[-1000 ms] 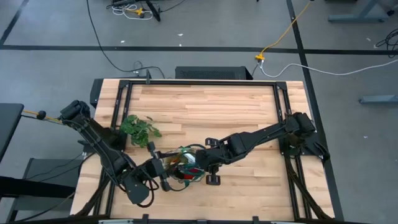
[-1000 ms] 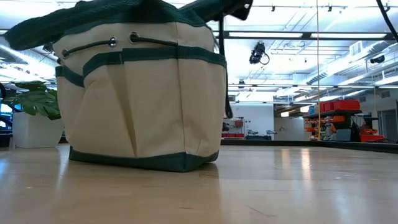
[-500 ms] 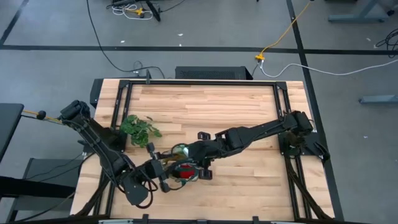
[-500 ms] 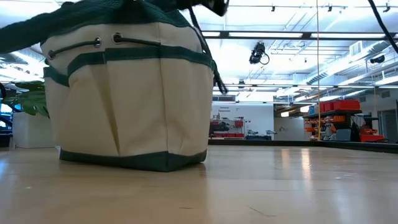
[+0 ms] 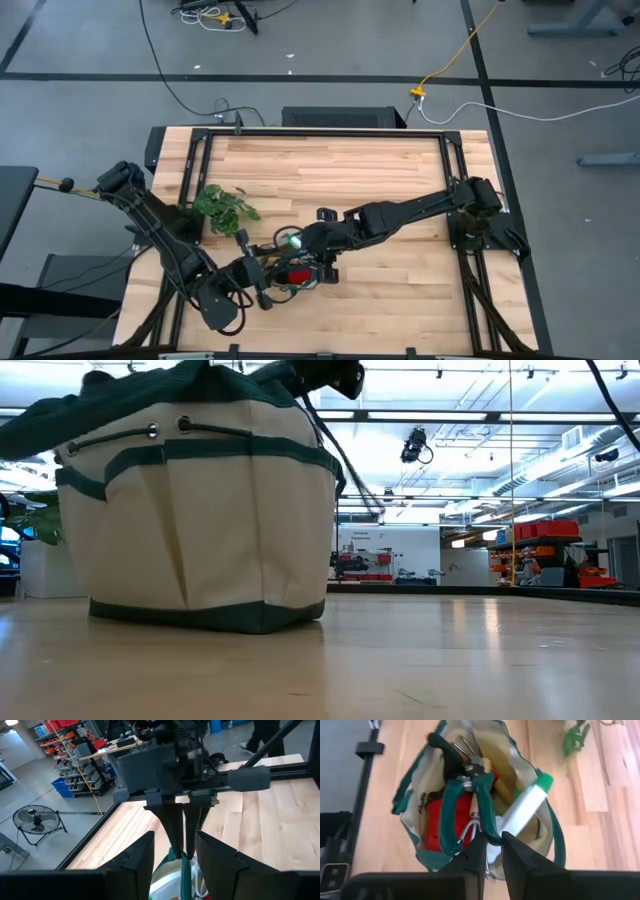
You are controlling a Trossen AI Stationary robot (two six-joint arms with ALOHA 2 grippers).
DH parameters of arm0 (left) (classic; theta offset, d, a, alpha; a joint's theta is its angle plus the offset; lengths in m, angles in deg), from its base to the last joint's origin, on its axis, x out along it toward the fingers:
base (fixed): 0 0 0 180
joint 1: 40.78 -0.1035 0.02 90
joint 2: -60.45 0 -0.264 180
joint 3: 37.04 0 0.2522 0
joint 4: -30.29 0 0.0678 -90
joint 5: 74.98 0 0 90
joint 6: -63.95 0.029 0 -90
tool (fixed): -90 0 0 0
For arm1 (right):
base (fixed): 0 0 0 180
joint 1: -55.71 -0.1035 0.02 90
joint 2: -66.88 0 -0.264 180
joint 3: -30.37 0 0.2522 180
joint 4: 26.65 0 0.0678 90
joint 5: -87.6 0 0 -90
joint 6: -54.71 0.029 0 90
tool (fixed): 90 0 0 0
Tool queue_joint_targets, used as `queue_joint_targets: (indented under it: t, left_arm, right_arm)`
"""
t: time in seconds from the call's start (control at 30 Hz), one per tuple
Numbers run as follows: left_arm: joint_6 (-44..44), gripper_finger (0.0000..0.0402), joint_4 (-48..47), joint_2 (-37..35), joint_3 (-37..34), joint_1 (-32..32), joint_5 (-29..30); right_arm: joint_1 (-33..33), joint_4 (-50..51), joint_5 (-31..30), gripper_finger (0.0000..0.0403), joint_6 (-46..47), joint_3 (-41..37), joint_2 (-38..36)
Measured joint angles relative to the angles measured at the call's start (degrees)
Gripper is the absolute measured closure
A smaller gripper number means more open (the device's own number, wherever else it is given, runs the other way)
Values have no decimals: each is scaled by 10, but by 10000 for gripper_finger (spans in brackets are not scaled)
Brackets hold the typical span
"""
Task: Pick & Place Garden tools in Gardening bag
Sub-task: Put the green pruning shears into the gardening bag, then return to Home Position
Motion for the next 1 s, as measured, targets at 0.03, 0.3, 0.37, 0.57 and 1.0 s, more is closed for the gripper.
queue_joint_targets:
  t: [0.03, 0.3, 0.37, 0.57, 1.0]
  left_arm:
    - [0, 250, 0, 0, 0, 0, 0]
    - [0, 250, 0, 0, 0, 0, -10]
    - [0, 250, 0, 0, 0, -1, -10]
    - [-1, 250, 1, 0, 0, -1, -11]
    - [0, 250, 1, 0, 0, -2, 12]
  right_arm:
    - [2, 4, 1, 348, 0, 0, 0]
    - [6, -11, -23, 348, -34, -1, 5]
    - [7, -21, -26, 348, -42, -1, 5]
    - [8, -13, -7, 348, -39, -1, 12]
    - [7, 32, -14, 348, -54, -1, -11]
